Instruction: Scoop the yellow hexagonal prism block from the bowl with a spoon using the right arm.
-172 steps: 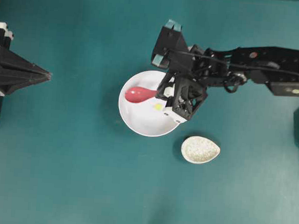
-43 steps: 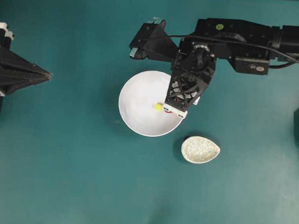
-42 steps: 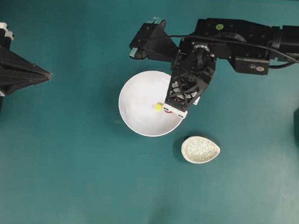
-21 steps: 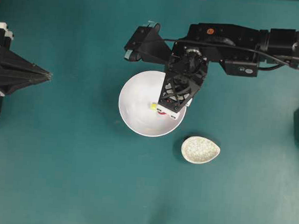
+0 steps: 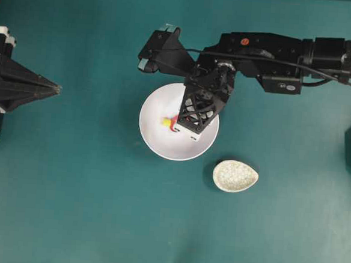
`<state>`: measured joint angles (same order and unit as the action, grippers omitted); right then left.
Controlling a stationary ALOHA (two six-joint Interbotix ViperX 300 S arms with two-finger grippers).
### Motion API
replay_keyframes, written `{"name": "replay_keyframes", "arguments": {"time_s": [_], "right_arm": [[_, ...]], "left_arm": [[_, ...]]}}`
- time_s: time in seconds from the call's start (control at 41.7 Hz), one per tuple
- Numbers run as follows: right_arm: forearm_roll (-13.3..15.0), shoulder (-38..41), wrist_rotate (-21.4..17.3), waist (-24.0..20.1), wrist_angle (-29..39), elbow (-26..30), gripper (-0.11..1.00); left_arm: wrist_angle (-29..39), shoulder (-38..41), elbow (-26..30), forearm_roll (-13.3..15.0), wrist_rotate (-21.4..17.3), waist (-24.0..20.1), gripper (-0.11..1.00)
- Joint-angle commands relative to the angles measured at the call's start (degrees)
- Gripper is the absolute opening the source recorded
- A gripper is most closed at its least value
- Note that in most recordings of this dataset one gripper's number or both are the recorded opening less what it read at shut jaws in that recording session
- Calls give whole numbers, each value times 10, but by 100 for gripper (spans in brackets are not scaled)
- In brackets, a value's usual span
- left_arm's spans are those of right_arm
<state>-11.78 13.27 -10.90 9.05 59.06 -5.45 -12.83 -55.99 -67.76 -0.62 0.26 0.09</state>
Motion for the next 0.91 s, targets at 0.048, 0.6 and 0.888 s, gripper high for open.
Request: {"name": "replay_keyframes", "arguments": {"time_s": [0.048, 0.6, 0.888], "right_arm": [[0, -11, 3, 0, -21, 13, 23], [0, -16, 2, 1, -66, 13, 23], [0, -31, 1, 1, -88, 13, 23]], "left_arm": [[-3, 3, 13, 0, -1, 1, 0], [-3, 4, 13, 0, 0, 0, 0], [-3, 3, 13, -1, 0, 0, 0]]}}
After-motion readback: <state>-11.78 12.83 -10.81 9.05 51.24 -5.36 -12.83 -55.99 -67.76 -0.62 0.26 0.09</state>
